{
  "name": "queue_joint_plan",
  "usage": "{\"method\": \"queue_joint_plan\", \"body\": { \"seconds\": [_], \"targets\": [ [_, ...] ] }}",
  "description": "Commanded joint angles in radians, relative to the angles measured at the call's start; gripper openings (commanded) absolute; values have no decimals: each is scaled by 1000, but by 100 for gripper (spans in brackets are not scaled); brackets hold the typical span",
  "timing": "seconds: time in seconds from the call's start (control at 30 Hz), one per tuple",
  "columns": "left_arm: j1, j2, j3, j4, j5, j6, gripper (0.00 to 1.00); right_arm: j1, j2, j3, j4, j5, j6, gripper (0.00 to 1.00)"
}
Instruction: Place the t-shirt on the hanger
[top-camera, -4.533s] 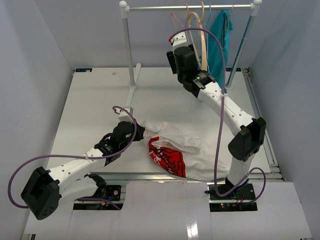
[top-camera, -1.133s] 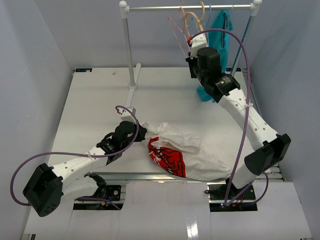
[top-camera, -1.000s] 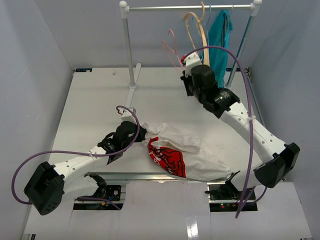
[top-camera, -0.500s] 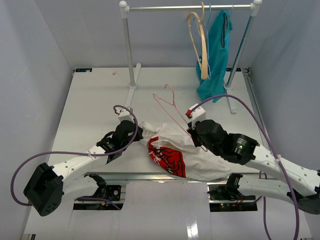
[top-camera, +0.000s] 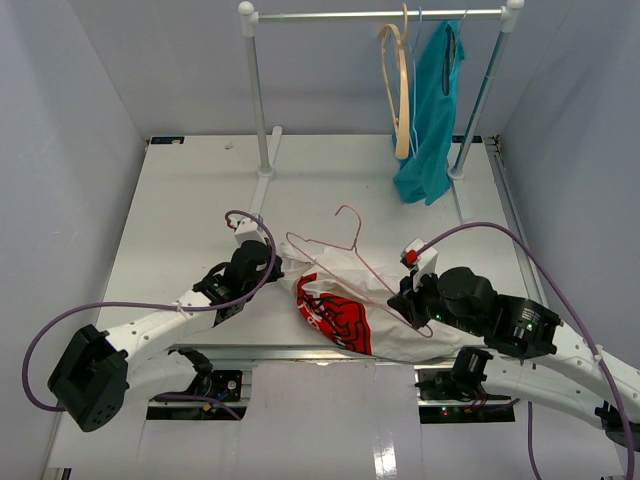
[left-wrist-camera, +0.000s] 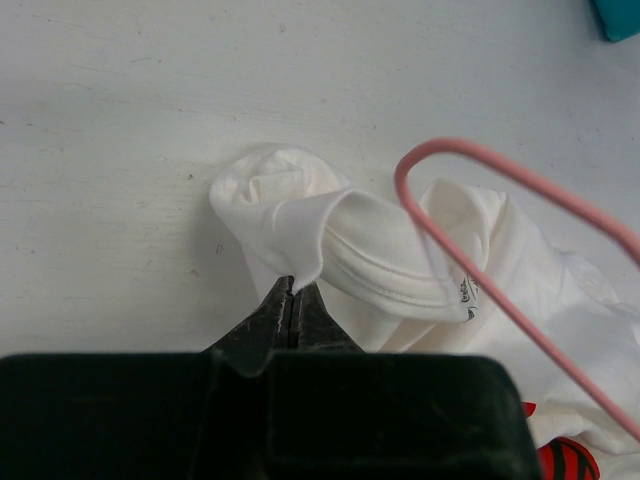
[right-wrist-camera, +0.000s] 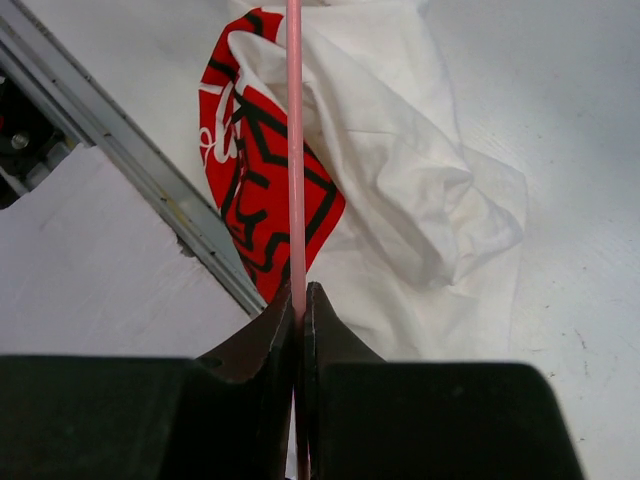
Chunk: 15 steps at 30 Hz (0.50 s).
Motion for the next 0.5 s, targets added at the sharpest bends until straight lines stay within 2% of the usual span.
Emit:
{"method": "queue_joint_plan", "body": {
  "seconds": [0.0,0.2,0.47],
  "targets": [
    [5,11,42,2,-8,8,0,6,-2,-9,49,-121,0,8],
    [6,5,41,3,0,9,0,4,2,-37,46,-144,9,8],
    [8,26,53,-7,0,8,0,5,-97,-39,23,-135,19,8]
  ]
}}
